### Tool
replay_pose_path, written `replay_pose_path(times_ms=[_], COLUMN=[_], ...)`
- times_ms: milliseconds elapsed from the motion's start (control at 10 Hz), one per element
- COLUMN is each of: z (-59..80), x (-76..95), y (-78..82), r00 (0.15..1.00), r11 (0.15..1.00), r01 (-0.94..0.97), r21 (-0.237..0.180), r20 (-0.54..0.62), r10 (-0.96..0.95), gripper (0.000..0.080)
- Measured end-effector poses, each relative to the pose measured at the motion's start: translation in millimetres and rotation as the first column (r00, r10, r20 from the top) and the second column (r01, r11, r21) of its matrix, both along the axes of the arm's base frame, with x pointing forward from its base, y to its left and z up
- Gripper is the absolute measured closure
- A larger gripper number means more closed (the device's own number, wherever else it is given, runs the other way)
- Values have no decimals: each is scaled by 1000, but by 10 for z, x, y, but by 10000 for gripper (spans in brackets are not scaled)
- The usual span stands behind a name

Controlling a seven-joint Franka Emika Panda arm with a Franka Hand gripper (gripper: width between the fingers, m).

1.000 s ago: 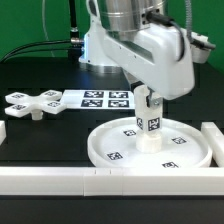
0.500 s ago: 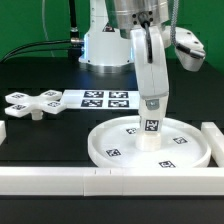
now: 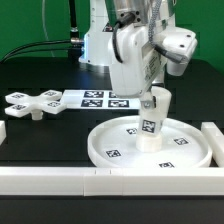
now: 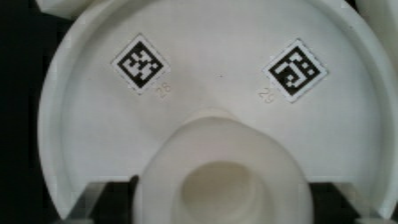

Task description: Assemble round table

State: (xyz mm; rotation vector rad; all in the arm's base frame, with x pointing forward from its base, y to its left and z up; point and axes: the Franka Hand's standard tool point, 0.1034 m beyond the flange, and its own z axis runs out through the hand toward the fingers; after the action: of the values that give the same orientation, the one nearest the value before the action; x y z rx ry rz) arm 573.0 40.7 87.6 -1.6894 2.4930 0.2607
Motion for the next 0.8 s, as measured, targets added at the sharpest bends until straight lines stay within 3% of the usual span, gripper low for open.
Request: replay_pose_path(times_ms=[100, 200, 600, 800], z=[2, 20, 12, 10], x=[-6, 2, -4, -27], y=[0, -9, 3, -19], r00=[997, 987, 887, 751], r11=[997, 987, 890, 757], r01=[-74, -160, -456, -653], r21=[3, 8, -7, -19], r20=[8, 15, 80, 117], r10=[74, 159, 455, 650], gripper=[224, 163, 151, 151])
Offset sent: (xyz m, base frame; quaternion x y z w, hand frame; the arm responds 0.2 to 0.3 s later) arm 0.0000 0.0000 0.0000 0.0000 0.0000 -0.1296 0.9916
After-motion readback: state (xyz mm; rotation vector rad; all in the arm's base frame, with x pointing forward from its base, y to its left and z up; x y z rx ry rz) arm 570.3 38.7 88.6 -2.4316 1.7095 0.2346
